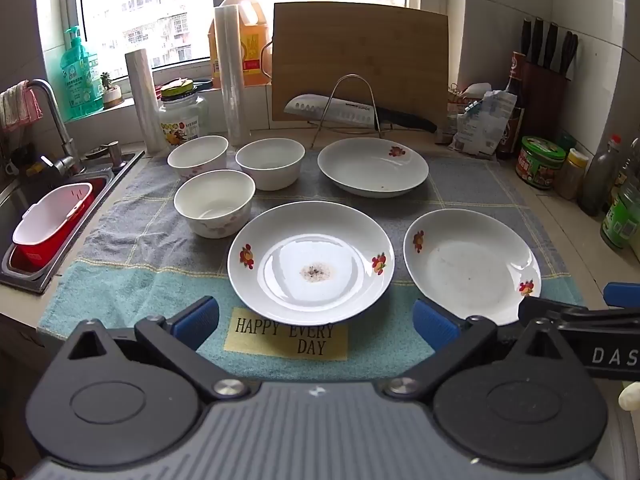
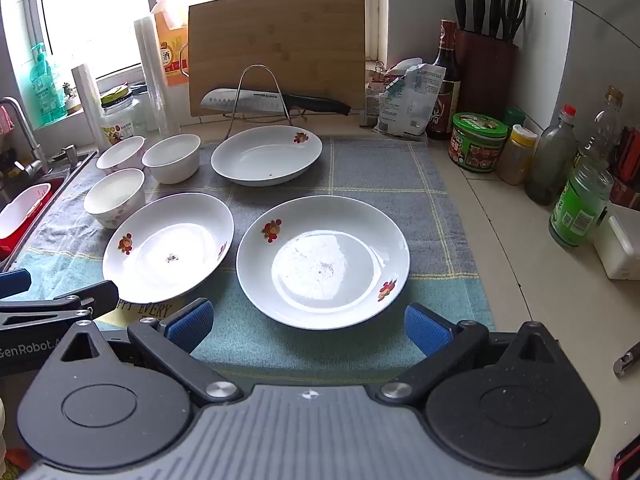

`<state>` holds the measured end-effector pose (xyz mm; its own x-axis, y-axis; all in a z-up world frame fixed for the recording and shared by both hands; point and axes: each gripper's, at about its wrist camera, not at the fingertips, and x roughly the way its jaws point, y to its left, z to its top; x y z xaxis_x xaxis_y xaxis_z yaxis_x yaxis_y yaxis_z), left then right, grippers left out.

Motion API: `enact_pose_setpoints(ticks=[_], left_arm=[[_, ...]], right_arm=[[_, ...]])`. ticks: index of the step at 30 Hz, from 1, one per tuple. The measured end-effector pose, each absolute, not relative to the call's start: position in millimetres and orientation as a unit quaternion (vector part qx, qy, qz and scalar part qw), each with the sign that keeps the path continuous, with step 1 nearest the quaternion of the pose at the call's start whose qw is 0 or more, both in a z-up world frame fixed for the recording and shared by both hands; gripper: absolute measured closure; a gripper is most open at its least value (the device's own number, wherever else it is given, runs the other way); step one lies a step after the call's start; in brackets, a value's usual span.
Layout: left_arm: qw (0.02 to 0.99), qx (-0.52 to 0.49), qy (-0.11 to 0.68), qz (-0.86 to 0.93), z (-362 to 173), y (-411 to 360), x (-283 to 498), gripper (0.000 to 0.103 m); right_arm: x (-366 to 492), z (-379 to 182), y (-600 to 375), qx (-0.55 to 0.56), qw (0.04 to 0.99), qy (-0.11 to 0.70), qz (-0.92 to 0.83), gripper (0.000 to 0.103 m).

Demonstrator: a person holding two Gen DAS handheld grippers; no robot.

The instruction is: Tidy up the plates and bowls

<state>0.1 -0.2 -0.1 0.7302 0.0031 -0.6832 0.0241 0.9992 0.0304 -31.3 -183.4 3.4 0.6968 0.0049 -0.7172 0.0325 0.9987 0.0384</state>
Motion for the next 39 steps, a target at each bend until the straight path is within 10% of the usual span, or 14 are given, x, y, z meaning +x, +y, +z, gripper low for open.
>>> enact_pose_setpoints(ticks=[39], left_arm=[[0.930,0.017,0.367,-0.006,0.2,-1.3,0.3,0.001]], right_arm=[[-34.5,4.3,-184.1,0.023,0.921,0.388,-0.008,0.000]])
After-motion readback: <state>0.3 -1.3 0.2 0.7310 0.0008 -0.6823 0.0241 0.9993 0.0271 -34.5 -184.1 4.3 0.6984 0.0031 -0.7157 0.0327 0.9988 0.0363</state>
